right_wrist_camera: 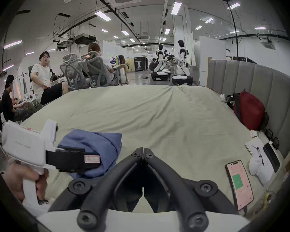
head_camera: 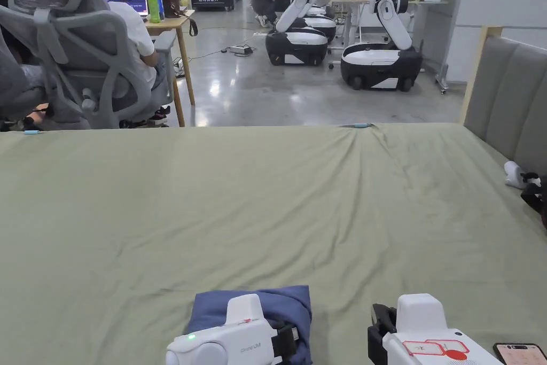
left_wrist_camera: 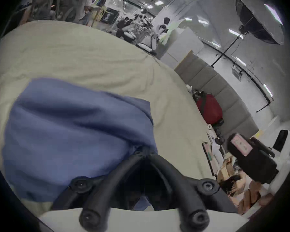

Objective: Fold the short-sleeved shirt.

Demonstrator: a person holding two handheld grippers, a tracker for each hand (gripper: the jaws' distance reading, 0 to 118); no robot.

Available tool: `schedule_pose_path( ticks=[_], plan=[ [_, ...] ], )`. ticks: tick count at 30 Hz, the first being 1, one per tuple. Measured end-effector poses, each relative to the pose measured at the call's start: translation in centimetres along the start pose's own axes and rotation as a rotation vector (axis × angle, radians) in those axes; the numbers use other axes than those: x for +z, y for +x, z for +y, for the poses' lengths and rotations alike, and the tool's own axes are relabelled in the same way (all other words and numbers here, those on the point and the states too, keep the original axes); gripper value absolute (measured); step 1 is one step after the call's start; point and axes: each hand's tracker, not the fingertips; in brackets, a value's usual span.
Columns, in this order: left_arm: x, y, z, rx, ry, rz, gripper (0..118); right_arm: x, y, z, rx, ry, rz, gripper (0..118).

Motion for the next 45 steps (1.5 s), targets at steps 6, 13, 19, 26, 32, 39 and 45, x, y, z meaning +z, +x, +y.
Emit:
schedule_pose_path(
  ticks=[6, 13, 19, 26, 32, 39, 45],
  plan=[
    [7.5, -2.4, 3.1, -0.028, 0.168, 0.074, 0, -4.7, -4.4, 1.7, -0.013, -0.049, 0.194, 0],
    [11.0, -10.8, 3.1, 0.195, 0.223, 0.131, 116, -12.3, -6.3, 0.3, -0.187, -0.236, 0.368, 0],
    [6.3, -14.8, 1.5, 0.476, 0.097, -0.167, 113, -13.7, -4.5, -1.7, -0.12, -0.278, 0.136, 0],
    [0.0, -12.3, 1.5, 0.47, 0.05, -0.166, 38, -11.6, -5.4, -1.0, 0.001, -0.188, 0.138, 0],
    [5.1, -12.0, 3.8, 0.23, 0.112, -0.041, 31, -9.2, -10.3, 1.8, 0.085, -0.119, 0.168, 0],
    [14.7, -20.6, 7.0, 0.177, 0.18, 0.041, 31, -9.1, -20.7, 5.0, 0.178, -0.048, 0.194, 0],
    [23.8, -31.1, 9.5, 0.183, 0.209, 0.164, 31, -10.1, -30.5, 5.6, 0.211, -0.026, 0.287, 0]
  ],
)
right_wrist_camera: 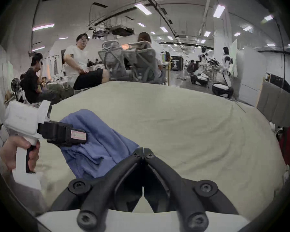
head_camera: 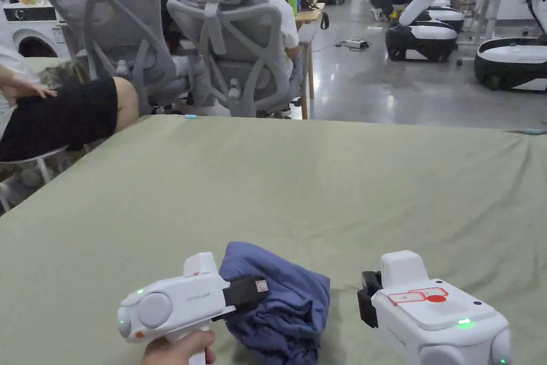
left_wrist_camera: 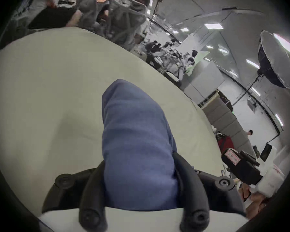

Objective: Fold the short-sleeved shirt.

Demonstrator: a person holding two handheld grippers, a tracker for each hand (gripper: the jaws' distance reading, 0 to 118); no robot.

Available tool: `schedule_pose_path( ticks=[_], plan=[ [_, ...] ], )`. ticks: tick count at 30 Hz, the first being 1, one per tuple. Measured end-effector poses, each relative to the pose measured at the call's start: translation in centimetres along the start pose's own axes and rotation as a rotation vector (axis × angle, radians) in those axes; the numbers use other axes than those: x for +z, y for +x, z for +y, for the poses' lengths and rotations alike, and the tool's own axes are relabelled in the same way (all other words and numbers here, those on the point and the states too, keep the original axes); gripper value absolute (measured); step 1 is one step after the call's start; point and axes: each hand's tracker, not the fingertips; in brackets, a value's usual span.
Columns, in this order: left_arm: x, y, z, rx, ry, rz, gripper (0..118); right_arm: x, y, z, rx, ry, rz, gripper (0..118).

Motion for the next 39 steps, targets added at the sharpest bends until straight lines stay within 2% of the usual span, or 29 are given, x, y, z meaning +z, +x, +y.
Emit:
schedule_pose_path(
  ticks=[2, 5, 10, 12, 13, 14, 15, 16, 17, 19, 20, 21, 22, 23, 25, 28, 29, 39],
  plan=[
    [2.3, -3.5, 2.0, 0.014, 0.019, 0.038, 31, -1.2, -2.8, 0.4, 0.025, 0.01, 0.013, 0],
    [4.9, -8.2, 4.5, 0.009, 0.032, 0.084, 31, -3.0, -5.8, 1.2, 0.017, 0.009, 0.029, 0],
    [6.4, -14.6, 6.3, 0.059, 0.011, 0.124, 31, -5.3, -8.9, 2.4, 0.031, -0.013, 0.054, 0],
    [6.5, -16.2, 6.2, 0.114, 0.013, 0.091, 34, -5.6, -9.6, 2.8, 0.034, -0.016, 0.063, 0],
    [6.5, -16.4, 6.1, 0.143, 0.025, 0.083, 44, -5.6, -9.9, 3.0, 0.035, -0.015, 0.067, 0],
    [6.7, -16.5, 5.9, 0.137, 0.055, 0.111, 67, -5.6, -10.0, 3.0, 0.038, -0.015, 0.069, 0],
    [7.1, -16.7, 6.0, 0.125, 0.091, 0.131, 83, -5.6, -10.1, 3.1, 0.044, -0.015, 0.071, 0],
    [7.7, -17.0, 6.1, 0.131, 0.105, 0.126, 97, -5.5, -10.1, 3.2, 0.052, -0.014, 0.07, 0],
    [8.5, -16.7, 6.1, 0.147, 0.114, 0.144, 102, -5.5, -10.1, 3.2, 0.058, -0.014, 0.068, 0],
    [10.0, -16.2, 6.3, 0.114, 0.151, 0.237, 98, -5.1, -9.8, 3.2, 0.06, -0.014, 0.064, 0],
    [10.9, -15.6, 6.3, 0.076, 0.17, 0.29, 87, -4.8, -9.5, 3.2, 0.058, -0.013, 0.061, 0],
    [11.5, -15.0, 6.5, 0.057, 0.183, 0.33, 70, -4.5, -9.2, 3.2, 0.056, -0.011, 0.057, 0],
    [12.2, -14.1, 6.4, 0.045, 0.2, 0.343, 41, -4.0, -8.8, 3.0, 0.053, -0.008, 0.048, 0],
    [12.6, -13.0, 6.2, 0.028, 0.221, 0.366, 1, -3.5, -8.3, 3.0, 0.051, -0.003, 0.039, 0],
    [12.8, -9.9, 5.8, -0.048, 0.256, 0.446, 0, -2.2, -6.7, 2.8, 0.046, 0.013, 0.017, 0],
    [12.1, -3.7, 4.3, -0.103, 0.275, 0.345, 0, 0.1, -3.4, 2.2, 0.048, 0.045, -0.057, 0],
    [11.6, -1.0, 3.8, -0.166, 0.299, 0.35, 0, 1.2, -1.7, 2.1, 0.052, 0.055, -0.105, 0],
    [5.7, 23.3, -2.3, -0.594, 0.519, 0.262, 0, 14.8, 12.1, 1.9, 0.001, 0.208, -0.351, 0]
  ],
)
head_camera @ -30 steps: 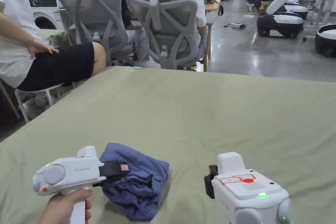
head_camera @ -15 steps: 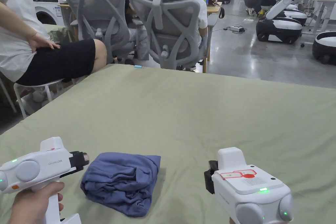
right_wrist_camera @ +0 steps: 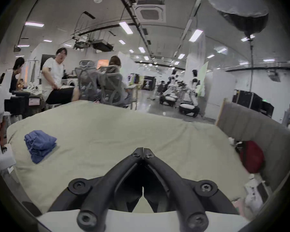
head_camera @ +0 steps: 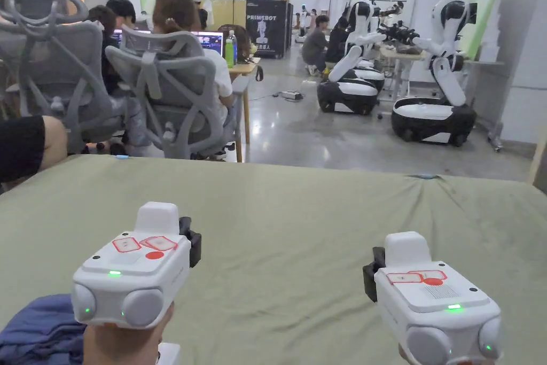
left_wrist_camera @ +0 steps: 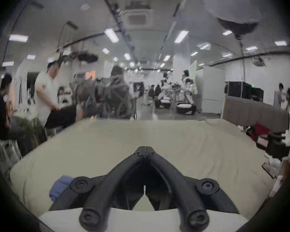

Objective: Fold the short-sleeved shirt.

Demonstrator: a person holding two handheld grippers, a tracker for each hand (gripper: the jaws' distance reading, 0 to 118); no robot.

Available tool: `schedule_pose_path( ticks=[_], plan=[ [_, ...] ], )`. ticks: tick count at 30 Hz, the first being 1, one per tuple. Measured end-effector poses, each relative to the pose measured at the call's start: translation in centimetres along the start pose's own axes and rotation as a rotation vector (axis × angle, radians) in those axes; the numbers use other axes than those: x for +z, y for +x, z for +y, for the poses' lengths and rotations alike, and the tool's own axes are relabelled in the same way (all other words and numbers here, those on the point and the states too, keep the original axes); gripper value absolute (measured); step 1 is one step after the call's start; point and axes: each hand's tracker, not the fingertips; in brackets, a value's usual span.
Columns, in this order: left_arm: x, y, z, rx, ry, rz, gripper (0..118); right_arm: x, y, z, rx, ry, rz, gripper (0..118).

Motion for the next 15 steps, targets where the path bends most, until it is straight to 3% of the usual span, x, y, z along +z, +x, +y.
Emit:
schedule_pose_path(
  ticks=[3, 8, 15],
  plan=[
    [0.6, 6.0, 2.0, -0.109, 0.078, -0.003, 0, 2.1, 4.6, 0.7, -0.014, 0.063, -0.066, 0],
    [2.1, 12.0, 4.7, -0.128, 0.14, -0.027, 0, 4.6, 10.2, 1.6, -0.029, 0.122, -0.14, 0],
    [3.7, 13.8, 4.0, -0.072, 0.121, -0.055, 0, 4.5, 11.5, 1.3, -0.006, 0.116, -0.104, 0]
  ],
)
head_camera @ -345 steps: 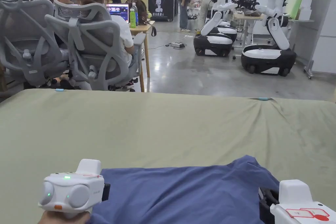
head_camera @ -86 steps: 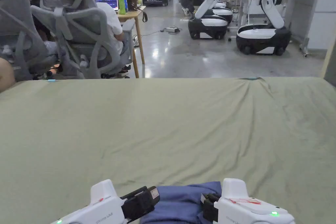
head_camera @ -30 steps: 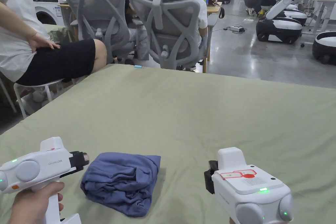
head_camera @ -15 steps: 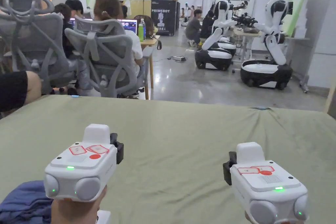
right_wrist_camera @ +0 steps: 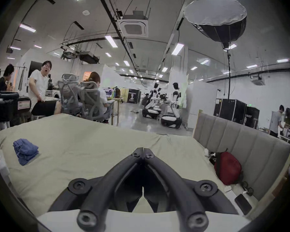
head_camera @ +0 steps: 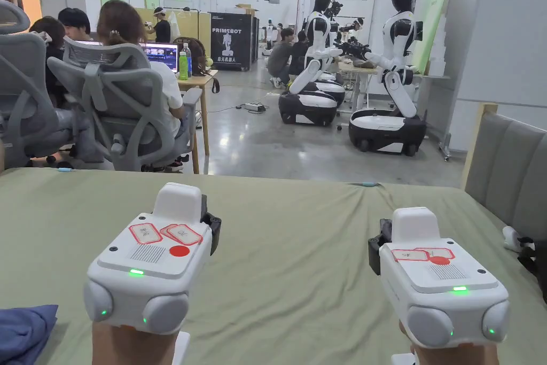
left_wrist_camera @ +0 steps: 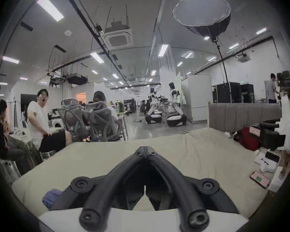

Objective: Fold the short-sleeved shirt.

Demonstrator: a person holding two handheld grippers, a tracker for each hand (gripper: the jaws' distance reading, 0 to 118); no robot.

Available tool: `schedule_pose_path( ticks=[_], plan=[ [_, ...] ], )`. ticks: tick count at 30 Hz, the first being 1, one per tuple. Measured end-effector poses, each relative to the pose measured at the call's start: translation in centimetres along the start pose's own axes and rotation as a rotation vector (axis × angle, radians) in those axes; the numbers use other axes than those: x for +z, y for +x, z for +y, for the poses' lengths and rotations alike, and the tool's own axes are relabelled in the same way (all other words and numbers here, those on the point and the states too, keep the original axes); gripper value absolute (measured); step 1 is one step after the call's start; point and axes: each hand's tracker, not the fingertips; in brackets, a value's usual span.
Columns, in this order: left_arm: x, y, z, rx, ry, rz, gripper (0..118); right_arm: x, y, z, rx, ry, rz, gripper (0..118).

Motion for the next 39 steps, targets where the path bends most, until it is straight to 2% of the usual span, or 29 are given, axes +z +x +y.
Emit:
schedule_pose_path(
  ticks=[6, 9, 10, 11, 12, 13, 15, 16, 17, 19, 21, 22, 23, 33, 39],
  plan=[
    [0.1, -1.4, -0.5, 0.03, -0.024, 0.042, 0, -0.3, -0.1, -0.3, -0.013, 0.01, 0.006, 0],
    [0.3, -1.7, -0.5, 0.02, -0.02, 0.056, 7, -0.5, -0.4, -0.5, -0.012, 0.003, 0.011, 5],
    [0.3, -1.7, -0.5, 0.023, -0.021, 0.054, 9, -0.5, -0.4, -0.6, -0.015, 0.002, 0.016, 7],
    [0.3, -1.6, -0.5, 0.02, -0.02, 0.055, 14, -0.6, -0.5, -0.7, -0.019, -0.001, 0.021, 19],
    [0.3, -1.7, -0.5, 0.017, -0.018, 0.053, 17, -0.7, -0.5, -0.8, -0.022, -0.009, 0.029, 24],
    [0.3, -1.7, -0.5, 0.018, -0.016, 0.052, 21, -0.8, -0.5, -0.9, -0.026, -0.011, 0.034, 25],
    [0.3, -1.8, -0.5, 0.016, -0.012, 0.05, 51, -0.7, -0.7, -1.1, -0.032, -0.006, 0.034, 34],
    [0.3, -1.9, -0.5, 0.018, -0.01, 0.049, 69, -0.7, -0.7, -1.1, -0.038, -0.003, 0.035, 46],
    [0.3, -1.9, -0.5, 0.019, -0.007, 0.051, 81, -0.7, -0.7, -1.1, -0.045, -0.002, 0.038, 63],
    [0.4, -2.0, -0.5, 0.021, 0.004, 0.048, 91, -0.7, -0.6, -1.1, -0.058, -0.001, 0.05, 83],
    [0.4, -2.0, -0.5, 0.024, 0.009, 0.04, 113, -0.6, -0.7, -1.1, -0.066, 0.01, 0.047, 106],
    [0.3, -2.1, -0.5, 0.022, 0.008, 0.041, 118, -0.5, -0.7, -1.1, -0.069, 0.019, 0.045, 115],
    [0.4, -2.2, -0.6, 0.022, 0.011, 0.034, 118, -0.5, -0.7, -1.1, -0.071, 0.023, 0.044, 118],
    [0.7, -2.7, -0.5, 0.031, 0.024, 0.052, 118, -0.5, -1.2, -0.8, -0.102, -0.021, 0.055, 118],
    [0.7, -2.8, -0.6, 0.042, 0.018, 0.058, 118, -1.0, -2.4, -0.7, -0.182, -0.13, -0.13, 118]
  ],
)
